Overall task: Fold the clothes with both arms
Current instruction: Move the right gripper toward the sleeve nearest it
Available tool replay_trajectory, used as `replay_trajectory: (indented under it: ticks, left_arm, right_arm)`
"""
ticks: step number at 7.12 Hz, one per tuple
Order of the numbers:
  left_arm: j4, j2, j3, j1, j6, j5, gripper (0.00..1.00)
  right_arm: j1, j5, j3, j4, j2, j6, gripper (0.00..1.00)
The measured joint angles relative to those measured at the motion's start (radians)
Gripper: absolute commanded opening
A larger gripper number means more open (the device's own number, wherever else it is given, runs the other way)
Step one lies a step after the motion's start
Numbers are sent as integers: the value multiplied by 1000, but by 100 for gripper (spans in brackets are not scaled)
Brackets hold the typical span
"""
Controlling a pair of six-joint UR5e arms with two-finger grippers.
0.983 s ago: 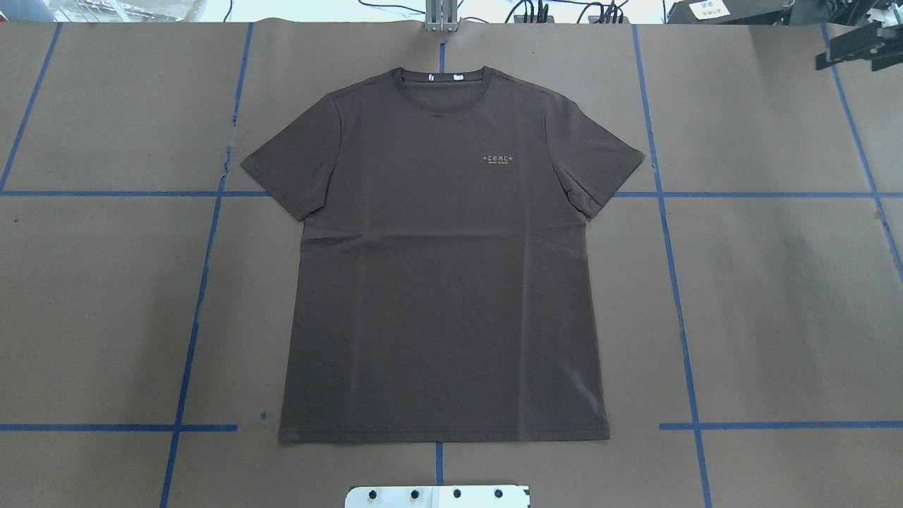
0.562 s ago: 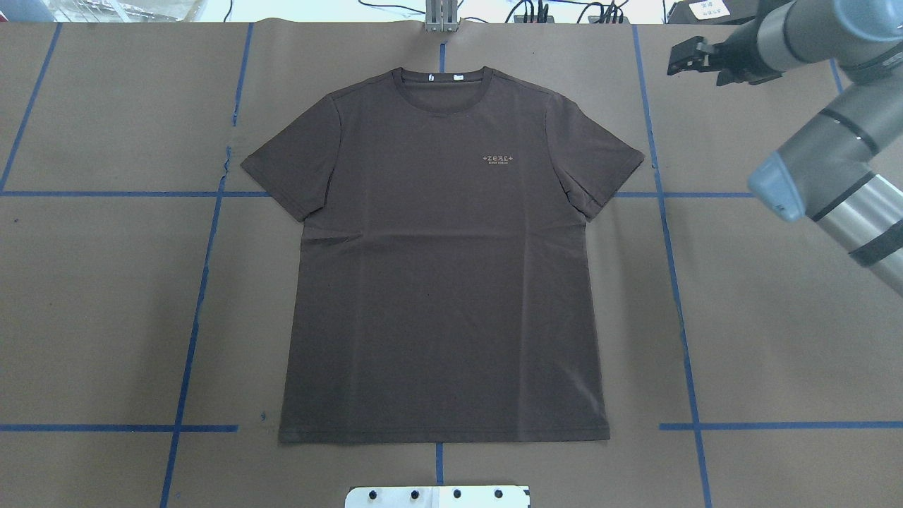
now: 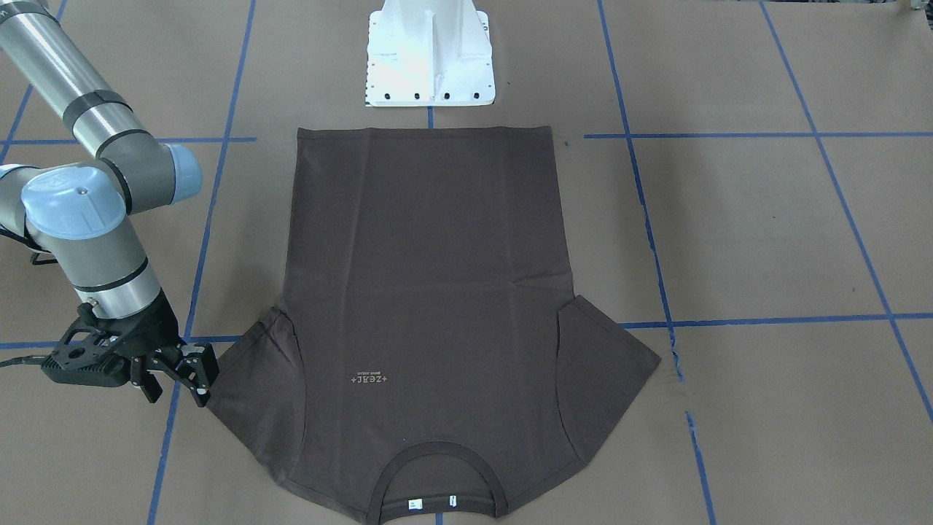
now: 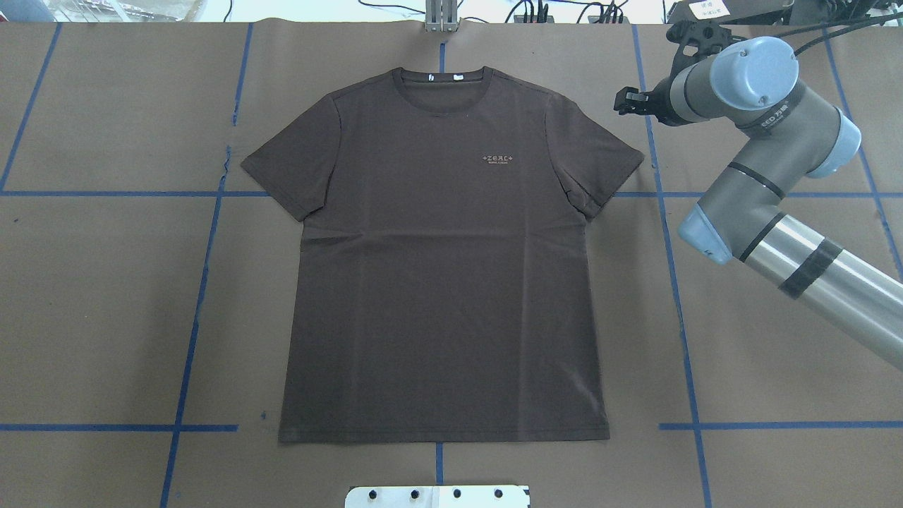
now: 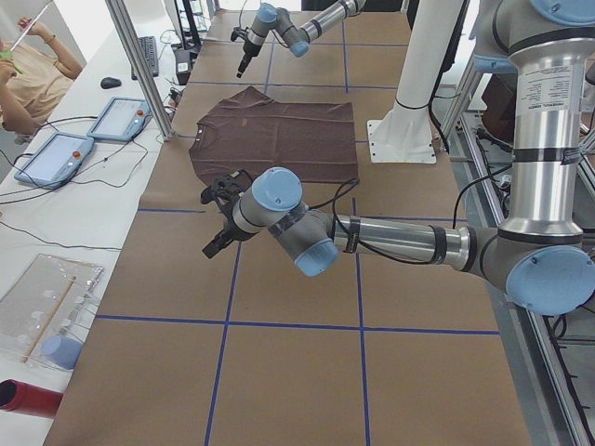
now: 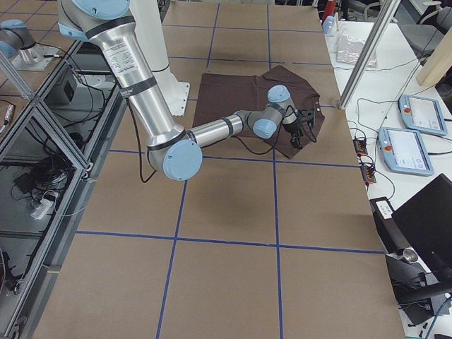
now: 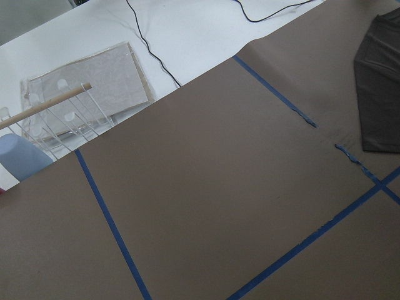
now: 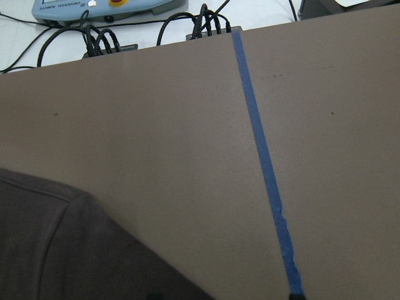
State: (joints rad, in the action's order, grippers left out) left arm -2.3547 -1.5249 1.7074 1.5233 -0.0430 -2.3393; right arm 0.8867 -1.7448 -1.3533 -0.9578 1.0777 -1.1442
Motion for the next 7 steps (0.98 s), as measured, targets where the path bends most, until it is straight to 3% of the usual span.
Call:
replay_trajectory:
  ticks: [7]
  left_arm:
    - [0, 0, -2, 0, 0, -1, 100]
  right_arm:
    - [-55, 48, 63, 1, 1, 0, 67]
